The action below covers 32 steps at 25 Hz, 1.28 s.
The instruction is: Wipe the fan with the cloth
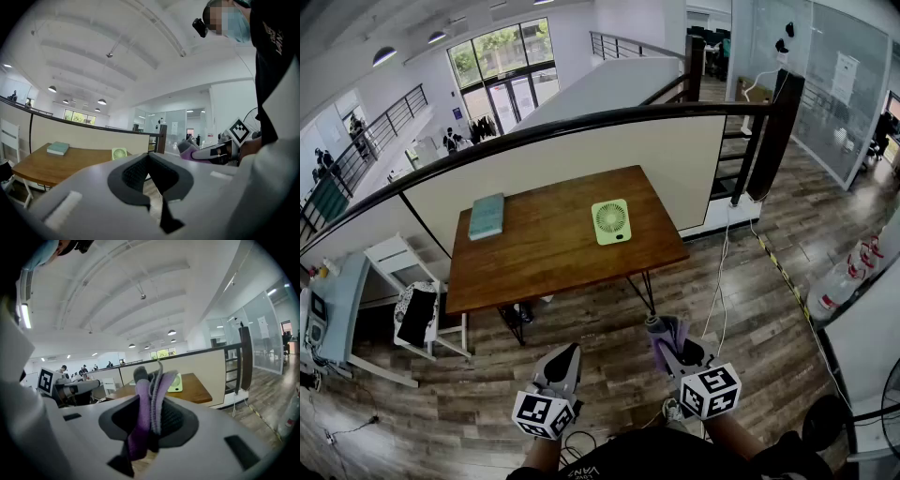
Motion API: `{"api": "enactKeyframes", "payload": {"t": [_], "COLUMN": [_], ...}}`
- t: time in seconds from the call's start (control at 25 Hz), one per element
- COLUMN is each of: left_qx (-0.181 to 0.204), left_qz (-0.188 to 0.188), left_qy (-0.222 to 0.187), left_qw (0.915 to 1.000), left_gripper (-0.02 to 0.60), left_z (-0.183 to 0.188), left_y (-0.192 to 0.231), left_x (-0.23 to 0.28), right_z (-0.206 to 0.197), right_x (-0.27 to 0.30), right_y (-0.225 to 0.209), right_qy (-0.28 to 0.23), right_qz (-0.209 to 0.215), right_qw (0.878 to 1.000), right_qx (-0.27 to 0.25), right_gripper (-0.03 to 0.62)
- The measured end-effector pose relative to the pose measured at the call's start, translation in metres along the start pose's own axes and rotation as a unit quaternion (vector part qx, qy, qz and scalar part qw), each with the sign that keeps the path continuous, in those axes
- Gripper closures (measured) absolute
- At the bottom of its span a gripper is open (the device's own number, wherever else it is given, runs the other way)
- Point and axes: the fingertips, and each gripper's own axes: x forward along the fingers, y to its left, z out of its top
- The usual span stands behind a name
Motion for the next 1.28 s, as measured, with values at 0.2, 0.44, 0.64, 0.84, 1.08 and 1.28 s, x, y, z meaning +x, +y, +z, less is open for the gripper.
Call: {"api": "enactKeyframes", "payload": {"t": [0.2, 0.44, 0.64, 0.84, 1.08, 1.28], "left_qx": [0.0, -0.01, -0.021, -0.042, -0.044, -0.046], "left_qz": [-0.003, 0.014, 0.045, 0.078, 0.079, 0.07], "left_qy": [-0.023, -0.021, -0.029, -0.036, -0.027, -0.026], "left_qw": [0.9997, 0.9996, 0.9983, 0.9954, 0.9956, 0.9962], "left_gripper": [0.571, 0.568, 0.566, 0.556, 0.477, 0.477], "left_z": [0.006, 0.0, -0.006, -0.014, -0.017, -0.014], "left_y": [-0.015, -0.036, -0.049, -0.058, -0.059, -0.029], "left_x": [0.035, 0.071, 0.093, 0.109, 0.125, 0.142], "right_z": [0.014, 0.021, 0.022, 0.02, 0.023, 0.027], "right_x": [0.007, 0.016, 0.017, 0.021, 0.034, 0.062], "right_y": [-0.036, -0.074, -0.104, -0.131, -0.143, -0.145], "right_qy": [-0.012, -0.004, 0.009, 0.022, 0.029, 0.028], "right_qz": [0.017, 0.043, 0.065, 0.087, 0.097, 0.086], "right_qw": [1.0, 0.999, 0.998, 0.996, 0.995, 0.996], "right_qx": [0.01, 0.002, -0.01, -0.022, -0.019, -0.014], "right_gripper": [0.477, 0.477, 0.477, 0.477, 0.477, 0.477]}}
